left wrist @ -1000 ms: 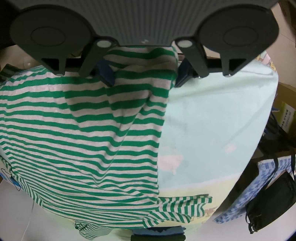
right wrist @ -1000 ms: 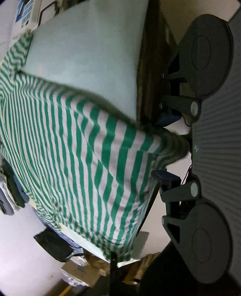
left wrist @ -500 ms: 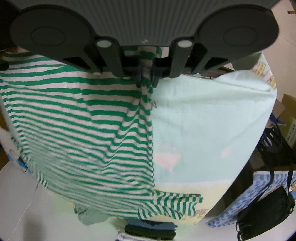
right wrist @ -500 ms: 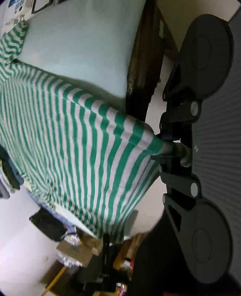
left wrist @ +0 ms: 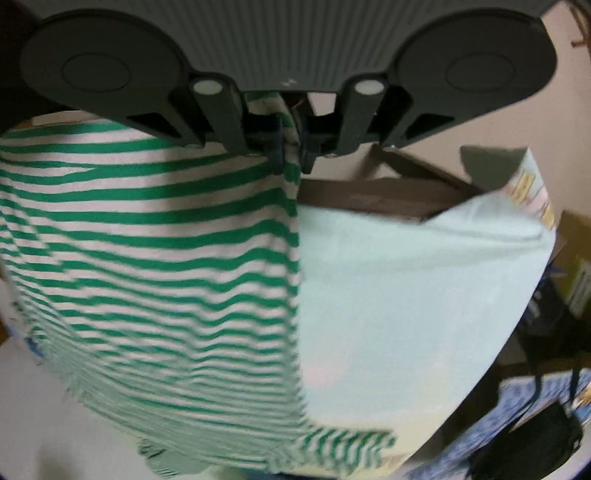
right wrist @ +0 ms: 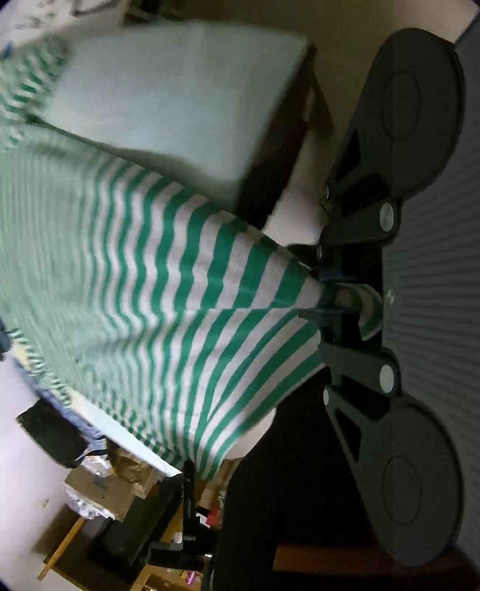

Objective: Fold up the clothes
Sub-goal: 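Release the hem and lift both grippers above the spread garment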

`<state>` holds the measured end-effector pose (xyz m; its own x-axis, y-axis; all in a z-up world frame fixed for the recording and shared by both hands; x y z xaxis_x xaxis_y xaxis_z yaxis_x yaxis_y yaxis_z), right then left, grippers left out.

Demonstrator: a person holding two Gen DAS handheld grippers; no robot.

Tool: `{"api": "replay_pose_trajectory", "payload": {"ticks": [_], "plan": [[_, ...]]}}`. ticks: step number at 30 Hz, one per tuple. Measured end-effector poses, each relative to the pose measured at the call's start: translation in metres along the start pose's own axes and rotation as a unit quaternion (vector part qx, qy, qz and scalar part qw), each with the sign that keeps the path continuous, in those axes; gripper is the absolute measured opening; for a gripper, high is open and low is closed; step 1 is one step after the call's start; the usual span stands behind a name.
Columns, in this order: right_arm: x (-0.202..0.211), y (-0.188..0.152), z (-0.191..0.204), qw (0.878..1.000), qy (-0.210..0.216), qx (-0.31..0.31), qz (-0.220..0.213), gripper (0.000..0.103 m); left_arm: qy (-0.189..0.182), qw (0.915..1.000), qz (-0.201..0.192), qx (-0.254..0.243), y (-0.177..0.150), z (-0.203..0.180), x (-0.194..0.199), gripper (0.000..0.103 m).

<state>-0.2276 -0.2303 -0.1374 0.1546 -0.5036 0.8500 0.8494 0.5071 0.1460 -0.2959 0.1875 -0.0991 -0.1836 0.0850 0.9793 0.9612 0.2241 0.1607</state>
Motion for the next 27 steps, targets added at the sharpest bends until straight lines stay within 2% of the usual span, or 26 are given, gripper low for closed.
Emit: {"api": "replay_pose_trajectory", "payload": {"ticks": [4, 7, 9, 11, 12, 15, 16, 19, 22, 27], "plan": [[-0.033, 0.0, 0.002, 0.999, -0.036, -0.014, 0.012, 0.015, 0.017, 0.9998, 0.004, -0.003, 0.003, 0.004, -0.001, 0.012], [-0.045, -0.003, -0.009, 0.995, -0.085, -0.04, 0.04, 0.02, 0.064, 0.9972, 0.022, -0.032, -0.004, 0.009, -0.003, 0.015], [-0.043, -0.007, -0.016, 0.99, -0.12, -0.047, 0.065, 0.026, 0.093, 0.9947, 0.028, -0.034, -0.006, 0.02, 0.0, 0.019], [-0.027, -0.008, -0.018, 0.987, -0.136, -0.045, 0.067, 0.028, 0.11, 0.9936, 0.008, -0.024, 0.0, 0.032, 0.015, 0.017], [-0.012, -0.003, -0.016, 0.989, -0.132, -0.045, 0.046, 0.027, 0.114, 0.9932, -0.005, -0.021, 0.006, 0.035, 0.023, 0.016], [0.025, 0.034, -0.002, 0.993, -0.102, -0.041, -0.047, 0.028, 0.092, 0.9923, -0.074, -0.037, 0.045, 0.015, 0.045, 0.013], [0.032, 0.052, 0.003, 0.992, -0.095, -0.036, -0.078, 0.028, 0.085, 0.9909, -0.09, -0.053, 0.06, 0.001, 0.045, 0.016], [0.049, 0.104, 0.02, 0.984, -0.077, -0.023, -0.161, 0.034, 0.066, 0.9844, -0.129, -0.099, 0.1, -0.041, 0.038, 0.034], [0.023, 0.148, 0.018, 0.981, -0.11, -0.025, -0.16, 0.034, 0.065, 0.9793, -0.14, -0.131, 0.131, -0.078, 0.013, 0.034], [0.007, 0.169, -0.008, 0.974, -0.132, -0.076, -0.165, 0.034, 0.067, 0.9792, -0.112, -0.155, 0.154, -0.099, -0.025, 0.034]]}}
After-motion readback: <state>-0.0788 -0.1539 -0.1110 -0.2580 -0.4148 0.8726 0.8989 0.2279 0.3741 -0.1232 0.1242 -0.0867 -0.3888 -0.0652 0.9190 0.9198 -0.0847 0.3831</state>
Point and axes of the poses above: each gripper's, at about its wrist camera, not at the fingertips, and x roughly against the way its jaws point, z to its left, y to its top, the point moved 4 cm from there along -x, roughly the way its jaws point, and after that the axes turned 13 degrees about z, right-handed, at the moved point
